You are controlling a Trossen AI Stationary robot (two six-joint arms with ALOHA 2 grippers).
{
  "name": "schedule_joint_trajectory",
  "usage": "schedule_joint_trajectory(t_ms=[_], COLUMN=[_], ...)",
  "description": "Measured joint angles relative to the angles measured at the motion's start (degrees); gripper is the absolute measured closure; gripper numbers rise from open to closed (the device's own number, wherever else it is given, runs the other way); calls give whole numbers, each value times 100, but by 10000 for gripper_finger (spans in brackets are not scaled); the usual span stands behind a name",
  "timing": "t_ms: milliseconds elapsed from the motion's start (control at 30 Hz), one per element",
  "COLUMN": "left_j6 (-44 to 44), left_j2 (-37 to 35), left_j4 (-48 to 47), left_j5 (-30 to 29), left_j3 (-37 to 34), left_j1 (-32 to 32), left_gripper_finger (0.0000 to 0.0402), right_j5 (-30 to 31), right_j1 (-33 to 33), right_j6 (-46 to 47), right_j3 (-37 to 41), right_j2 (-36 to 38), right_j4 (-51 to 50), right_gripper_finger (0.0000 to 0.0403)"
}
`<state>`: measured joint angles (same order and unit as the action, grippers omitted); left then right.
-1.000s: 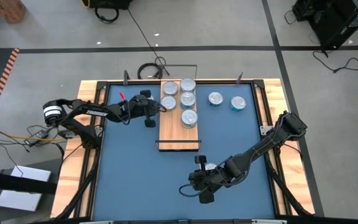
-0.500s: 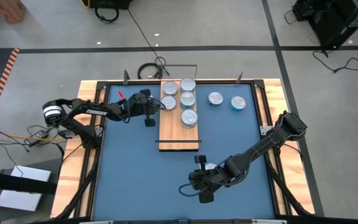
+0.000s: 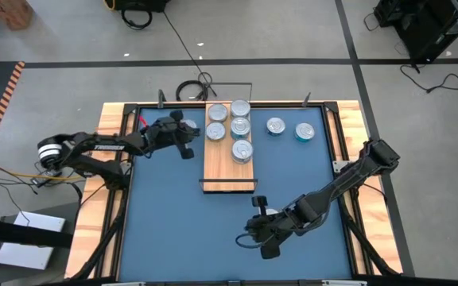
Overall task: Stack canned seafood by type on shelf
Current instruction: Put the blue tuna can on the shelf aligned with the other blue tuna can
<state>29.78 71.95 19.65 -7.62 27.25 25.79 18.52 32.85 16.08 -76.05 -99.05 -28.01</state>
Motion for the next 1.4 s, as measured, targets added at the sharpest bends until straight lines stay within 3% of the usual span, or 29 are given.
schedule_joint_trajectory(t_ms=[233, 467, 600, 733, 1000, 1200, 1400], left_j6=[-504, -941, -939, -924, -923, -926, -939], left_j2=[-986, -1872, -2107, -2149, -2145, -2143, -2138], left_j4=[558, 726, 764, 847, 960, 927, 820], left_j5=[247, 825, 815, 798, 852, 876, 986], left_j3=[-791, -1067, -1067, -1069, -1069, -1069, -1069], left_j1=[-5, -153, -326, -423, -503, -521, -521], left_gripper_finger=[398, 398, 398, 398, 398, 398, 398], right_j5=[146, -865, -1101, -830, -72, 11, -116], right_j1=[-54, -465, -855, -1498, -3133, -4375, -5103], right_j6=[-451, -1556, -1951, -2020, -1813, -1740, -2133], right_j3=[436, 1832, 2560, 2993, 3040, 3040, 3040], right_j2=[427, 1442, 2336, 3114, 4085, 3924, 3446], right_j4=[446, 3208, 3960, 3766, 1953, 755, 471], right_gripper_finger=[402, 402, 402, 402, 402, 391, 350])
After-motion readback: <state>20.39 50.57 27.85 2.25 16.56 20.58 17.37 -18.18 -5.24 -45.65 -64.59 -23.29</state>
